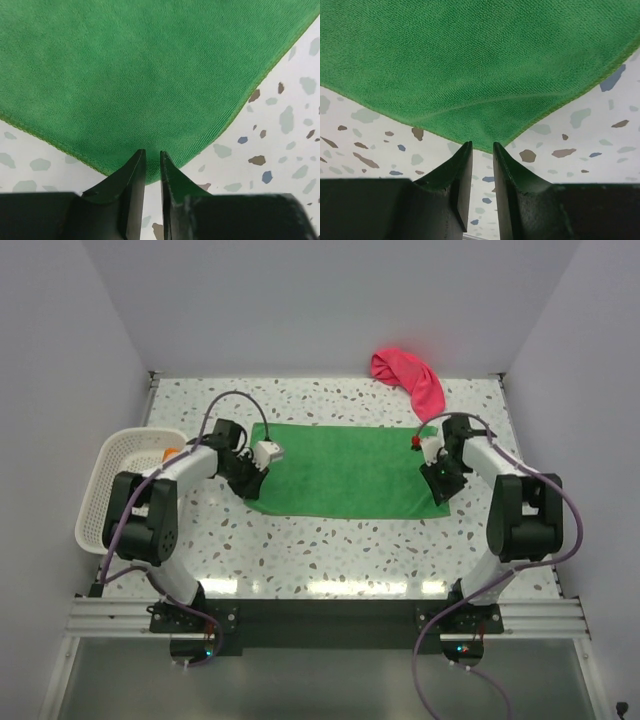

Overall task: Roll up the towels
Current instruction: Flatten the towel

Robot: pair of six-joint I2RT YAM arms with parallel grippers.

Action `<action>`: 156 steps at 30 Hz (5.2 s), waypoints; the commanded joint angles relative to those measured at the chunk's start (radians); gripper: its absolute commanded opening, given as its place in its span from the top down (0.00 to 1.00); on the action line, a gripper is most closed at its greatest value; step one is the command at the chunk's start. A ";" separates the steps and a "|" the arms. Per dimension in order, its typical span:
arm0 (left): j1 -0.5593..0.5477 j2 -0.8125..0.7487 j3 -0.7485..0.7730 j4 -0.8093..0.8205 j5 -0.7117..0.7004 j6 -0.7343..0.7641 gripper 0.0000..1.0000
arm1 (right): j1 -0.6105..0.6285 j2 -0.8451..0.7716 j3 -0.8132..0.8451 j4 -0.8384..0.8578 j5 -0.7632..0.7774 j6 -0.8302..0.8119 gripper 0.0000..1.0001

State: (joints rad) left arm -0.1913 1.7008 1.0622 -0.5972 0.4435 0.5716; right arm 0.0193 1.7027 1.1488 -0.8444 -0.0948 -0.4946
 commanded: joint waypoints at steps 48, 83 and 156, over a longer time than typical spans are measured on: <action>0.150 0.025 0.016 -0.231 -0.087 -0.079 0.94 | -0.002 -0.002 -0.035 -0.022 0.084 -0.110 0.74; -0.029 0.193 0.151 0.034 -0.032 -0.199 0.82 | -0.002 0.072 -0.095 0.041 0.055 -0.130 0.74; 0.021 -0.173 -0.271 -0.196 -0.242 -0.047 0.89 | -0.004 -0.025 -0.319 0.041 0.256 -0.277 0.91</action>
State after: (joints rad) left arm -0.1711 1.5276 0.8230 -0.6807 0.2569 0.5167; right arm 0.0280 1.6352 0.9031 -0.7467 0.0971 -0.6811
